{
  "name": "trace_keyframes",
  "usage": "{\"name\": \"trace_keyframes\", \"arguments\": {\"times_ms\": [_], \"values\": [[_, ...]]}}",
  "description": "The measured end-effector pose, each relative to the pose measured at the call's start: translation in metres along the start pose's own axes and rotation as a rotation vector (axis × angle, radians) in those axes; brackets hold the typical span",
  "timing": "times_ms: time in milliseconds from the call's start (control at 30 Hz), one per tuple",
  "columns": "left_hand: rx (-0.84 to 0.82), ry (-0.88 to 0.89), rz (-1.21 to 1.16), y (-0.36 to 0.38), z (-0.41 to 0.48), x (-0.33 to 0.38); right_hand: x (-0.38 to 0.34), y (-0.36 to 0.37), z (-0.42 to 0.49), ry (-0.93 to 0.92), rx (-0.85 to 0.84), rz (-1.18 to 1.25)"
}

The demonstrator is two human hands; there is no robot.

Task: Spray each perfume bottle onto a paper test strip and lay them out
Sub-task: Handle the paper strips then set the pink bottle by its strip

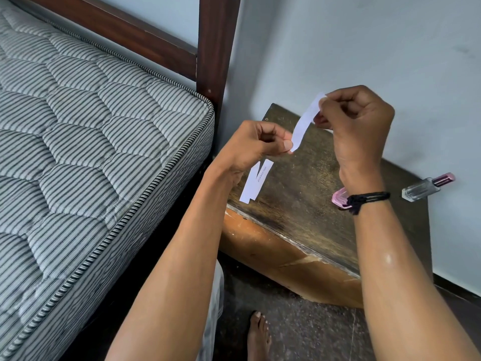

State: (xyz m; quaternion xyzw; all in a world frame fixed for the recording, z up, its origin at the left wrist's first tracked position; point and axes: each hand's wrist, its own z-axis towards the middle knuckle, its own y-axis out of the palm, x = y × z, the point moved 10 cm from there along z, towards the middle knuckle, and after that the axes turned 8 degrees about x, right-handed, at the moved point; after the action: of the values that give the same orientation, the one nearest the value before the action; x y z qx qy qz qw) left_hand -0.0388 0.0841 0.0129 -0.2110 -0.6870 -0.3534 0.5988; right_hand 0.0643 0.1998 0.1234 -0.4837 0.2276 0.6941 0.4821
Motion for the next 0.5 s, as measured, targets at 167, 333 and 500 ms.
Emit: {"name": "trace_keyframes", "arguments": {"times_ms": [167, 333, 500], "values": [[-0.065, 0.027, 0.009, 0.006, -0.003, 0.006, 0.015, -0.007, 0.005, 0.036, 0.026, -0.057], [0.07, -0.115, 0.017, -0.01, 0.003, -0.015, 0.015, -0.008, 0.005, 0.004, 0.04, -0.096], [0.093, -0.133, 0.037, -0.012, 0.003, -0.017, 0.007, 0.003, -0.003, -0.03, -0.013, -0.09]]}}
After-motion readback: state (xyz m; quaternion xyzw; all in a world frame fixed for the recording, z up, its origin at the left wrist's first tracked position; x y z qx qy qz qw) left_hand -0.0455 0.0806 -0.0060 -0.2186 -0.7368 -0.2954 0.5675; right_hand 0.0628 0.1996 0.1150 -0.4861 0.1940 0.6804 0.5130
